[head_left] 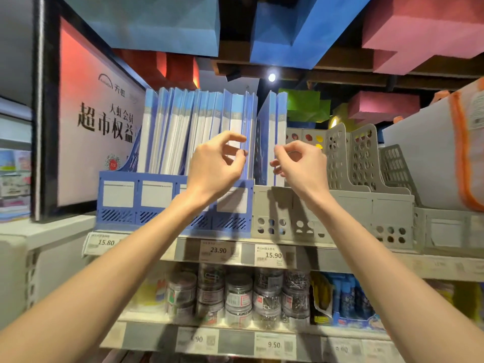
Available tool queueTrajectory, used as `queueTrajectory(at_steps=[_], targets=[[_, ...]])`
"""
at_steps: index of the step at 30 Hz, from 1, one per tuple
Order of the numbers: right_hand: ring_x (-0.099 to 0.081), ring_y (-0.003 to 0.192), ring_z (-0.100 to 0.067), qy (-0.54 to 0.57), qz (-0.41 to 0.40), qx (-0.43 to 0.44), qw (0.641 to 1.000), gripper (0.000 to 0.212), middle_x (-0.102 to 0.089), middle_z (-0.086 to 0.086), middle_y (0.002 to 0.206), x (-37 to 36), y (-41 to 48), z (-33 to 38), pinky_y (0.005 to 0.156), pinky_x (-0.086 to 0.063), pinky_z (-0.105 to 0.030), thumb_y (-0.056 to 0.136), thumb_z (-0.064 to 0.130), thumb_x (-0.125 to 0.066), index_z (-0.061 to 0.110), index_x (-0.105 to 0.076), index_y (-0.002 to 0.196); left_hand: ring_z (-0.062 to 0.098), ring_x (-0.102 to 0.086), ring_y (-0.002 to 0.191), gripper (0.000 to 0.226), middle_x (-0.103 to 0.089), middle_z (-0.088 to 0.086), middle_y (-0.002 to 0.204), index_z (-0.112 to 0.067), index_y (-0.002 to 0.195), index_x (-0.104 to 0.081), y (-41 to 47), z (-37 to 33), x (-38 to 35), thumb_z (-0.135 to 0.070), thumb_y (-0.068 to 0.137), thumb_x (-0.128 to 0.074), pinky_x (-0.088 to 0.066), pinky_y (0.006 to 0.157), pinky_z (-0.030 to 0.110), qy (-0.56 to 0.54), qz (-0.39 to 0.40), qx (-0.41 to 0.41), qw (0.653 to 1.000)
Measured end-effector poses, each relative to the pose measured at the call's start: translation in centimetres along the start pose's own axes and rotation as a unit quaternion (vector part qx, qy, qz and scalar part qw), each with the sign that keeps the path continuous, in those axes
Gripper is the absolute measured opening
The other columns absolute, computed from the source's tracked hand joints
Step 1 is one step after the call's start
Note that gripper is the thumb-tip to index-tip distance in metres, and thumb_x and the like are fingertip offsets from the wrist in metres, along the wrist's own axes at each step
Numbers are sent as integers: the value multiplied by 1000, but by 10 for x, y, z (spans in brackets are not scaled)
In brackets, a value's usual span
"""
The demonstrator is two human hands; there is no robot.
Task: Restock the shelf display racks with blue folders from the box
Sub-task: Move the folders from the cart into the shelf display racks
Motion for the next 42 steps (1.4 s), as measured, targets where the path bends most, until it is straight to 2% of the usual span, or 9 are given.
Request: queueTrajectory(at_steps=[5, 13, 16, 19, 23, 27, 33, 38, 42], targets=[[-72, 74, -12, 86, 47, 10, 995, 14, -75, 2, 77, -38, -41, 21, 78, -60, -43, 95, 27, -62, 17, -69, 88, 11, -75, 75, 16, -77, -3, 85, -16, 107, -70, -32, 11, 40, -20, 95, -61, -63, 69, 43, -43, -28, 65, 997], [-72, 81, -20, 215, 133, -2, 968, 15, -75, -1, 85, -135, -116, 57, 77, -58, -51, 92, 37, -61, 24, -67, 89, 21, -76, 79, 11, -75, 7, 83, -7, 100, -69, -98, 45, 139, -9, 99, -59, -62, 58, 46, -6, -73, 136, 988], [-72, 85, -18, 251, 163, -20, 954, 17, -76, 0, 89, -172, -143, 73, 81, -57, -51, 89, 42, -60, 26, -66, 89, 25, -76, 79, 12, -75, 2, 81, -11, 97, -69, -119, 54, 184, -8, 100, -58, -61, 56, 43, 13, -92, 158, 983], [-73, 87, -19, 289, 189, -35, 938, 13, -76, 1, 90, -205, -170, 91, 82, -57, -51, 89, 39, -60, 28, -67, 89, 24, -76, 79, 11, -74, 5, 80, -2, 99, -68, -136, 55, 228, -4, 100, -57, -61, 53, 41, 22, -117, 169, 978], [-72, 86, -20, 327, 232, -31, 916, 9, -75, 0, 90, -248, -211, 129, 82, -57, -51, 94, 29, -62, 23, -68, 93, 9, -68, 55, 13, -73, 24, 85, 9, 102, -64, -162, 53, 293, 1, 100, -54, -47, 45, 17, 38, -152, 176, 972], [-72, 87, -22, 369, 251, -28, 895, 9, -75, -2, 91, -293, -247, 175, 81, -57, -51, 92, 32, -61, 24, -66, 92, 15, -71, 59, 12, -74, 21, 84, 8, 103, -64, -184, 65, 363, 1, 100, -55, -49, 45, 21, 60, -147, 179, 971], [-69, 80, -9, 393, 284, -45, 873, 5, -73, 3, 85, -382, -320, 251, 75, -57, -35, 94, 17, -64, 20, -67, 93, 45, -68, 66, 11, -76, 7, 81, 1, 105, -66, -231, 109, 486, -7, 100, -59, -58, 51, 48, 119, -146, 223, 957], [-66, 76, 2, 387, 317, -89, 861, 7, -72, 7, 83, -456, -389, 293, 71, -50, -15, 93, 14, -64, 14, -68, 98, 21, -63, 50, 11, -74, -3, 70, 6, 104, -65, -279, 156, 574, 1, 98, -57, -52, 46, 29, 140, -162, 290, 933], [-64, 74, 2, 367, 351, -136, 851, 8, -71, 7, 83, -522, -457, 312, 70, -51, -18, 93, 13, -63, 13, -68, 99, 20, -66, 53, 11, -75, 4, 75, 0, 101, -65, -340, 185, 643, 1, 98, -55, -53, 45, 28, 161, -180, 363, 900]])
Point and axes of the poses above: each hand's wrist, its own y-axis towards the middle knuckle, its own x-axis out of the back of the hand, z = x × y, the point moved 2 cm from there along y, towards the middle knuckle
